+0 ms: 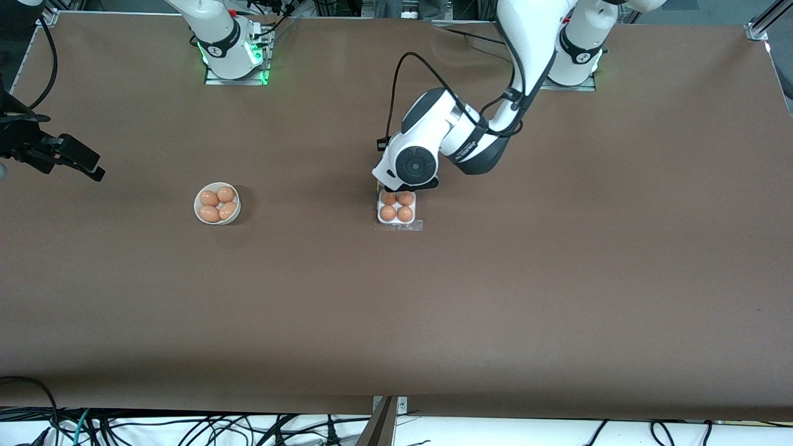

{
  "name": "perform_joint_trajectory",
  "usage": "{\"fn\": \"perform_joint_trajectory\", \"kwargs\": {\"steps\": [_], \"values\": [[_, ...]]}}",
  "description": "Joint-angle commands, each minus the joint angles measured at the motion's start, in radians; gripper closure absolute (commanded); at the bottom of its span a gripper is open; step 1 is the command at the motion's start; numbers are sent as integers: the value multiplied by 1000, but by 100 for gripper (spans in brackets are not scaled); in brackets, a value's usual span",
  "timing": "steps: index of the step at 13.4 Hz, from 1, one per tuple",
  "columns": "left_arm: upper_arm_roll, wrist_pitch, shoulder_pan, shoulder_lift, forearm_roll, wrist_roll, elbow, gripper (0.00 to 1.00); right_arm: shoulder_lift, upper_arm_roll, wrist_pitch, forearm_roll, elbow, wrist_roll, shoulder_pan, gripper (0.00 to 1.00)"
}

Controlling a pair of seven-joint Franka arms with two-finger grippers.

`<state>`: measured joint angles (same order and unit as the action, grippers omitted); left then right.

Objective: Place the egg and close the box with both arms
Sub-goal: 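Push the carton lid closed over the eggs with the left gripper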

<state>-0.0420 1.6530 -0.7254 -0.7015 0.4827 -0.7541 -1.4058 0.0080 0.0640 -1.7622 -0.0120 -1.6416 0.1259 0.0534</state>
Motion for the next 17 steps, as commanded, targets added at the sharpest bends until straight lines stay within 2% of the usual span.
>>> {"fn": "perform_joint_trajectory", "kwargs": {"steps": [1,9,17], "values": [[16,24,-8,-26,10,-14,38,72,-14,-13,3,6,-4,-101,-6,0],[22,140,-8,-26,5,-10,38,71,-2,-9,4,4,-4,-121,-7,0],[57,159,-2,-30,7,-10,62,65,-2,-12,9,4,-6,-109,-3,0]]}}
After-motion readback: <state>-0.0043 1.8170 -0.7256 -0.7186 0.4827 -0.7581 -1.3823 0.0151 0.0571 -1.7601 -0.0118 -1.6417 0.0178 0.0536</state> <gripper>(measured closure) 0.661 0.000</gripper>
